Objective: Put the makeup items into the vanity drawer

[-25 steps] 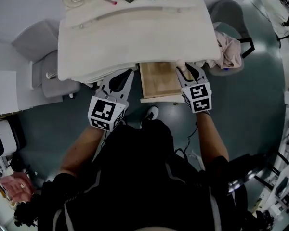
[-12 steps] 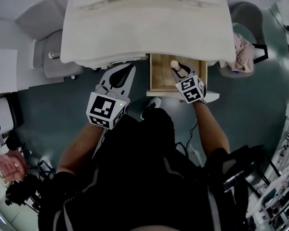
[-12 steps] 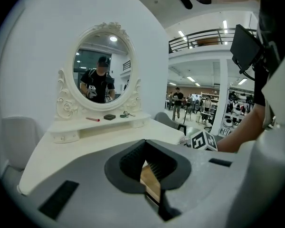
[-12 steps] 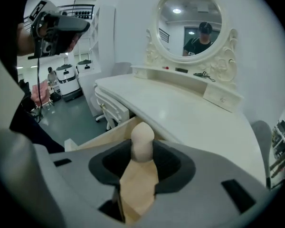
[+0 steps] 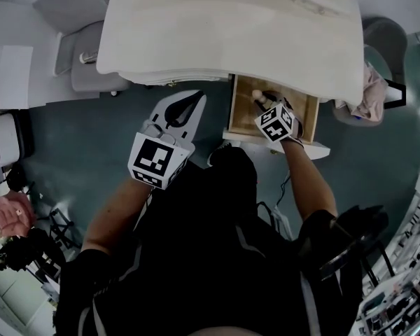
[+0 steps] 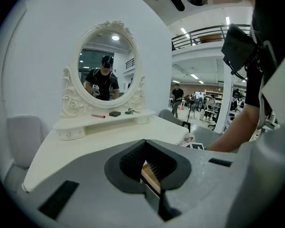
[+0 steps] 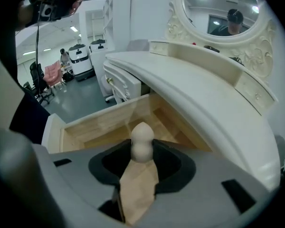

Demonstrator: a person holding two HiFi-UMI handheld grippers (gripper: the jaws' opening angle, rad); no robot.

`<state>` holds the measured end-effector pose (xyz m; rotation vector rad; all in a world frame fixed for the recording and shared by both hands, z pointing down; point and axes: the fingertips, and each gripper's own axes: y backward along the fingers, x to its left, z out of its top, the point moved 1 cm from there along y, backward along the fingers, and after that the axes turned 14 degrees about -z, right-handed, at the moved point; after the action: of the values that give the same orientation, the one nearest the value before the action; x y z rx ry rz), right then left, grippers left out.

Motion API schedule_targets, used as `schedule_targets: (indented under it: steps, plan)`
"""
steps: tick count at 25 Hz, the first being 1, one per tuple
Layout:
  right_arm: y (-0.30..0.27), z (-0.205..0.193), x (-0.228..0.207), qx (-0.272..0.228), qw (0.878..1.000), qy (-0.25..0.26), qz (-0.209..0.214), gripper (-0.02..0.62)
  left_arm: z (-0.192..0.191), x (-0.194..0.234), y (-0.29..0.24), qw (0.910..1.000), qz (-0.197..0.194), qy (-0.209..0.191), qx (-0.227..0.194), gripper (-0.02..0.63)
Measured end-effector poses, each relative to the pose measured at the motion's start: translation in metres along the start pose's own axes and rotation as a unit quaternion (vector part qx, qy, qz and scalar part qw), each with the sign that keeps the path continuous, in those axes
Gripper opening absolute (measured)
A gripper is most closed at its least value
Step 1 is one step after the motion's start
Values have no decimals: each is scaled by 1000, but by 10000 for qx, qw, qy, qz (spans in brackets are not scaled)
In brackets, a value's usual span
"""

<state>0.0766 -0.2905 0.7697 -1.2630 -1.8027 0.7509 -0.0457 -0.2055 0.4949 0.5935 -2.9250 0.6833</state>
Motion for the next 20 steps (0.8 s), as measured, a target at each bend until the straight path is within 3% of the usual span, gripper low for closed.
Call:
schedule_targets:
  steps: [20]
  plan:
    - [-48,-15,16,364,9976,547,221,167,-26,17,4,9993,217,249,161,3]
